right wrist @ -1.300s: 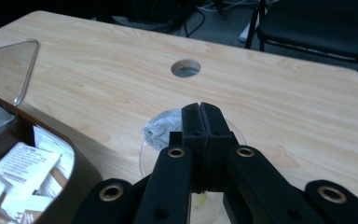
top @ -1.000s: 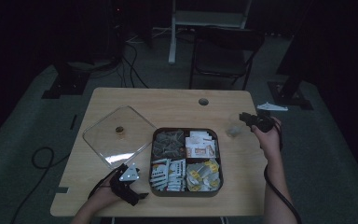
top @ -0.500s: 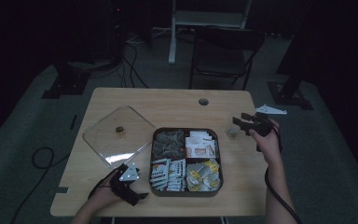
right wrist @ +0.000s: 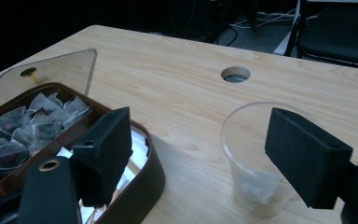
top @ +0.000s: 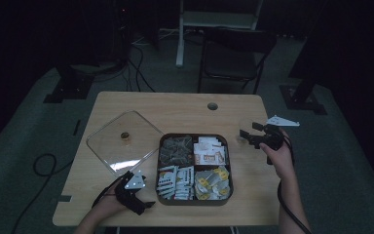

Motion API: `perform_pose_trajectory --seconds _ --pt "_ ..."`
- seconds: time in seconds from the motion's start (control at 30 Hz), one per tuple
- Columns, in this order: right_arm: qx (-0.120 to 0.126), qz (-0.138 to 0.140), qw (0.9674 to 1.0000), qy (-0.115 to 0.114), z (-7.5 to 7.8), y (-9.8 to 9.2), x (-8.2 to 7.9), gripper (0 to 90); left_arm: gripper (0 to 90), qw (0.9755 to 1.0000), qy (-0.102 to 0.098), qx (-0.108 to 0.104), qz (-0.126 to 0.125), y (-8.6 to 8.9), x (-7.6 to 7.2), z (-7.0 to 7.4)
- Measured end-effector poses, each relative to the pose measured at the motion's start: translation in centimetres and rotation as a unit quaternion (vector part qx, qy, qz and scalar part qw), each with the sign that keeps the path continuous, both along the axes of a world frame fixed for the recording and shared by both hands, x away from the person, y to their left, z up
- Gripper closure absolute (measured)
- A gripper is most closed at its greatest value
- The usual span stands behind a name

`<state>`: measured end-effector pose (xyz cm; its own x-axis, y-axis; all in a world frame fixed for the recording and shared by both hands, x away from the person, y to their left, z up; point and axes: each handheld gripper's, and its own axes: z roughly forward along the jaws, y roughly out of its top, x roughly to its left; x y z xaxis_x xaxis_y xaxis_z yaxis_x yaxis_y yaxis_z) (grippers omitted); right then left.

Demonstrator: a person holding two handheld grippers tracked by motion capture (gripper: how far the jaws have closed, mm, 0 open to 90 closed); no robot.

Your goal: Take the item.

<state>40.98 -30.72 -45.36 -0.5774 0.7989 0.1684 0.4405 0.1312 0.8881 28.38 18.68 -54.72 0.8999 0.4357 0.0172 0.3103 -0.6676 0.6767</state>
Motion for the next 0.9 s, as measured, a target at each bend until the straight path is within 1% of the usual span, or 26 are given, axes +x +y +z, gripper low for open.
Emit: perform_pose_trajectory --seconds 0.13,0.2,0.33,0.43,0.47,0.67,0.73,0.9 --pt "-0.001 0.009 1.0 -0.003 -0.1 0.2 -0.5 20.1 0.3 1.0 0.0 0.0 0.0 0.0 0.0 0.0" --pt "-0.006 0.014 0.9999 -0.007 -0.1 0.4 -1.1 18.7 0.3 1.0 0.0 0.0 0.0 0.0 0.0 0.0" --pt "0.0 0.025 0.9996 -0.012 -0.3 0.6 -1.9 19.6 0.3 1.0 0.0 0.0 0.0 0.0 0.0 0.0" --pt "0.006 0.028 0.9994 -0.021 -0.6 0.6 -2.4 19.6 0.3 1.0 0.0 0.0 0.0 0.0 0.0 0.0" --pt "0.007 0.03 0.9993 -0.019 -0.7 0.6 -2.5 19.6 0.3 1.0 -0.001 0.001 -0.001 0.0 0.0 0.0" --pt "0.012 0.046 0.9986 -0.022 -1.4 0.6 -3.3 18.2 0.3 1.0 0.001 0.0 0.0 0.0 0.0 0.0" --pt "0.016 0.046 0.9986 -0.02 -1.8 0.6 -3.5 17.8 0.3 1.0 0.0 0.0 0.0 0.0 0.0 0.0" --pt "0.013 0.048 0.9987 -0.006 -3.1 0.8 -3.9 17.5 0.3 1.0 0.001 0.0 0.0 0.0 0.0 0.0"
